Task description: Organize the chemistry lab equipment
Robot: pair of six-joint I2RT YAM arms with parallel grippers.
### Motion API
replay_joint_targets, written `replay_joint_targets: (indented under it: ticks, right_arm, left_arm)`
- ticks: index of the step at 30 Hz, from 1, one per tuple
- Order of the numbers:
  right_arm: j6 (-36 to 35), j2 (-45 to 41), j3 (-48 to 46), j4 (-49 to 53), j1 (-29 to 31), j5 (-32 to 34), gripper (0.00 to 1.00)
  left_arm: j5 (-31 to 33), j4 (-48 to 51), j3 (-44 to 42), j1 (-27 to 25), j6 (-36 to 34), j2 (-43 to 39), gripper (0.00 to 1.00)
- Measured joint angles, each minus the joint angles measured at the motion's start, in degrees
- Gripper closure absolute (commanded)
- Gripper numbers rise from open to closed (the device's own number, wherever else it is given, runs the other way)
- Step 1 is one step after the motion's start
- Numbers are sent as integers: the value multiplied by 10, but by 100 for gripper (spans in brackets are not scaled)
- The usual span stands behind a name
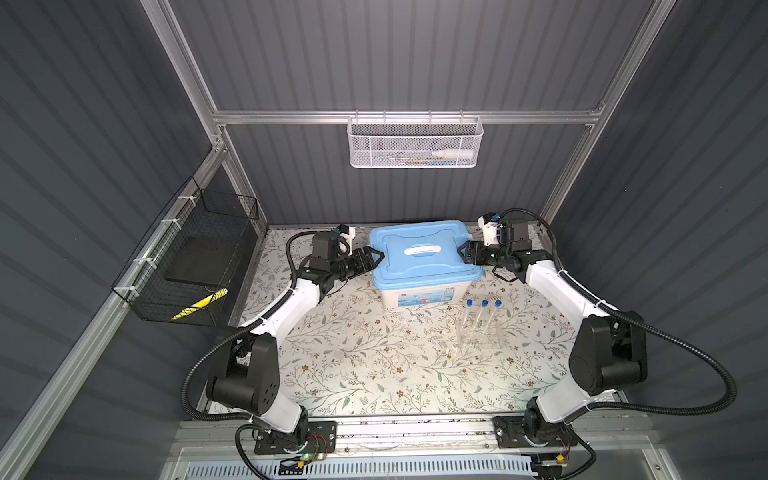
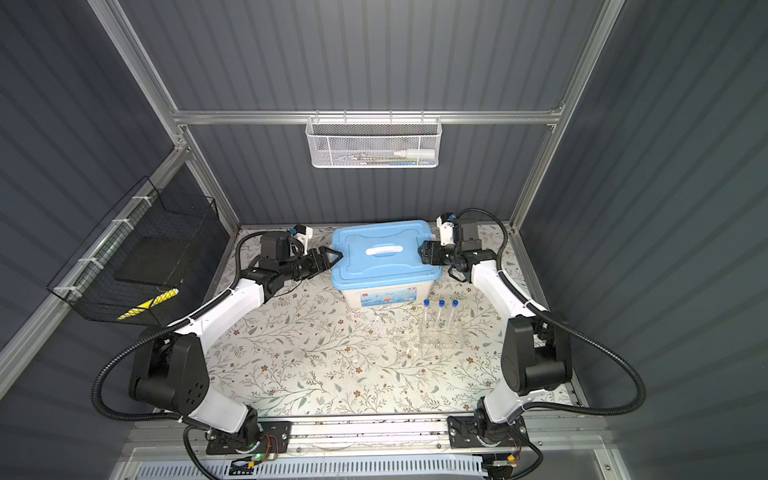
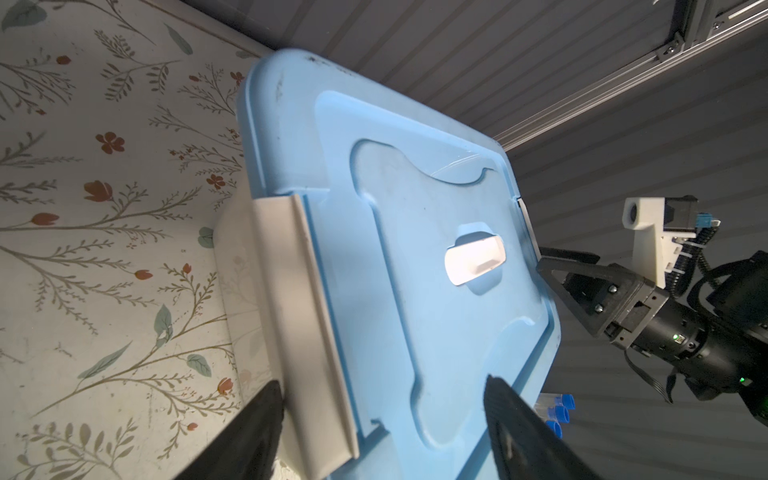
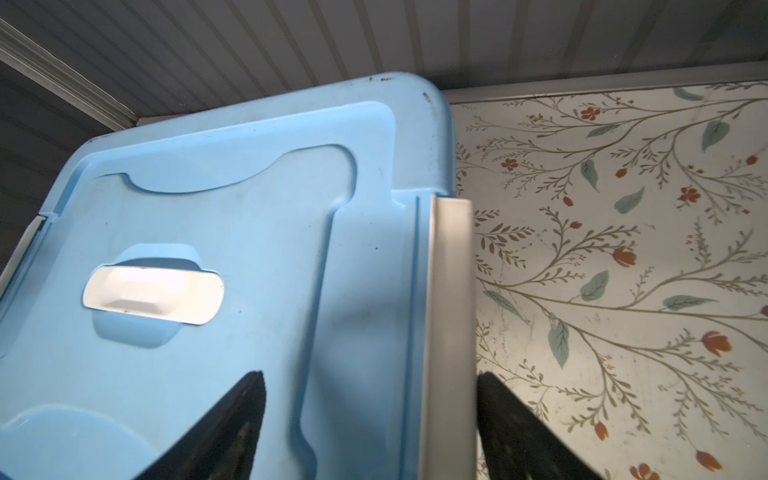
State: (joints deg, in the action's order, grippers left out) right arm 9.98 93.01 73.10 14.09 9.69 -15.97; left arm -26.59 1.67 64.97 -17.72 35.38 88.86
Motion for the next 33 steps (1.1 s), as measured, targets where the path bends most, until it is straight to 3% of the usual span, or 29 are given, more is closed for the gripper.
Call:
replay_joint_targets:
  ticks: [33]
  right_arm:
    - [5,-5,14,26,0,-17,26]
  left_arm:
    - [8,3,28,-13,-9,10,24]
